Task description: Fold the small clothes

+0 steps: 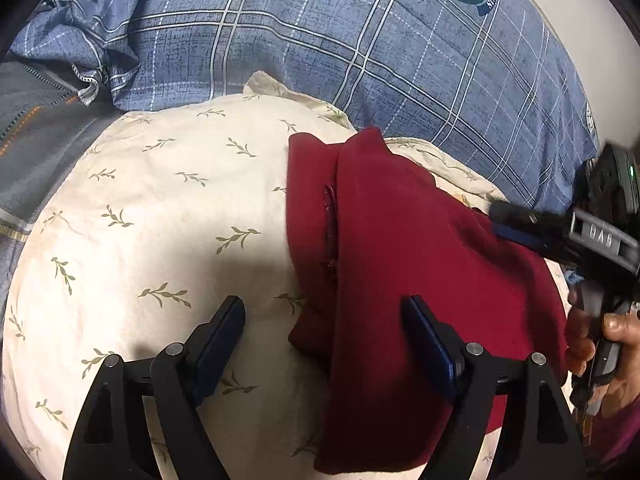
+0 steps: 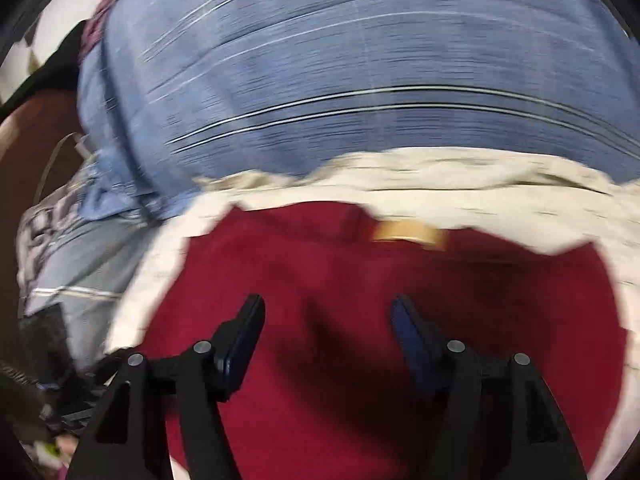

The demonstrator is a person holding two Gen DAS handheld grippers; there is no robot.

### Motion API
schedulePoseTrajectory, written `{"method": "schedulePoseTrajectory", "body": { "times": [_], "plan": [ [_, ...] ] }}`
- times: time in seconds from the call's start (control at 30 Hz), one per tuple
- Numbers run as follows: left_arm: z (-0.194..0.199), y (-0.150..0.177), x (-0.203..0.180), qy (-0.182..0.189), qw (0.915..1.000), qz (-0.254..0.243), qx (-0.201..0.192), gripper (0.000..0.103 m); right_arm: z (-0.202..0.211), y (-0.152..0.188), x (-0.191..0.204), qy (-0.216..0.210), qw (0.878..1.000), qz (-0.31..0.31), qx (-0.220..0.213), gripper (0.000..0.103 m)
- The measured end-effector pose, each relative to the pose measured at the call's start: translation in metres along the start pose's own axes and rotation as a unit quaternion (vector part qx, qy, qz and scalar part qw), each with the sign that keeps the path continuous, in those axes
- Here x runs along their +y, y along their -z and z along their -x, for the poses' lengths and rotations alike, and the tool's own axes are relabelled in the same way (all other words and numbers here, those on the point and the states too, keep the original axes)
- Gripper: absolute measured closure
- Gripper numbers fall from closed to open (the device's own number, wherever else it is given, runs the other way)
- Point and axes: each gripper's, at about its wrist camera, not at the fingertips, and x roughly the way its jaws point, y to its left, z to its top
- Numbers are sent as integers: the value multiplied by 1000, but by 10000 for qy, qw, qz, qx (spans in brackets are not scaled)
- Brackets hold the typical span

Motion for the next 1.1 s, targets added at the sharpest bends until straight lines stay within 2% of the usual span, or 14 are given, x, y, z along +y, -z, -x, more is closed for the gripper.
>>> {"method": "schedulePoseTrajectory", "body": {
  "times": [0.07,0.27,0.47,0.6,0.63,0.67,0.7,0.77,0.8,0.87,0.97,1.1],
  "plan": [
    [0,0,0,-7,10000,-8,-2,21,-17,-9,19,-191,9997,85,121,35],
    [-1,0,-1,9,10000,-22,-10,21,-66,-30,66,-341,9982,306,386,35],
    [-2,0,0,35,10000,-15,-15,20,-94,-38,78,-219,9979,297,525,33],
    [-3,0,0,44,10000,-5,-4,20,-101,-35,93,82,9951,816,550,36],
    [-3,0,0,45,10000,-5,-5,20,-103,-34,95,161,9941,908,570,40],
    [-3,0,1,46,10000,-8,-5,20,-107,-33,97,309,9924,1026,600,53],
    [-3,0,0,45,10000,-6,-5,20,-110,-33,98,392,9913,1096,607,61],
    [-3,0,0,51,10000,2,-4,20,-110,-32,100,490,9902,1201,524,90],
    [-3,0,0,51,10000,2,-3,20,-108,-32,102,477,9903,1215,485,94],
    [-3,-1,-1,40,10000,-3,-4,20,-105,-29,110,501,9883,1381,406,94],
    [-4,-1,-2,14,10000,-25,-18,20,-113,-26,112,487,9867,1461,525,95],
    [-4,0,0,35,10000,-35,-15,20,-111,-29,106,92,9907,1240,549,95]
  ]
}}
